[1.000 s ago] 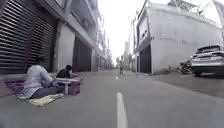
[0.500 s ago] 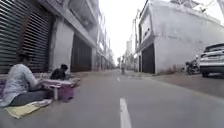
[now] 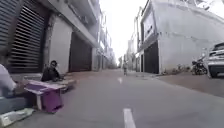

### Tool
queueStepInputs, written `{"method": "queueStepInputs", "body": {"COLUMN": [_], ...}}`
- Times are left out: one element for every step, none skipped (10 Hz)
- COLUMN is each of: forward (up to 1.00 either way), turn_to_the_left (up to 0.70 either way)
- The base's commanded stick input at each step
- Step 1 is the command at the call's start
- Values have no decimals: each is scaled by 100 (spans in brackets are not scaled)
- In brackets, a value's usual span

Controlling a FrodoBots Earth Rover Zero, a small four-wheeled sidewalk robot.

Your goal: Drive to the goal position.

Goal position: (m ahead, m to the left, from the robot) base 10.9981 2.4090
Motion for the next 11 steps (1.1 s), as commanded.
{"method": "queueStepInputs", "body": {"forward": [100,100,100,100,100,100,100,100,100,100,100], "turn_to_the_left": [-28,6,6,6,6,6,6,6,6,6,6]}}
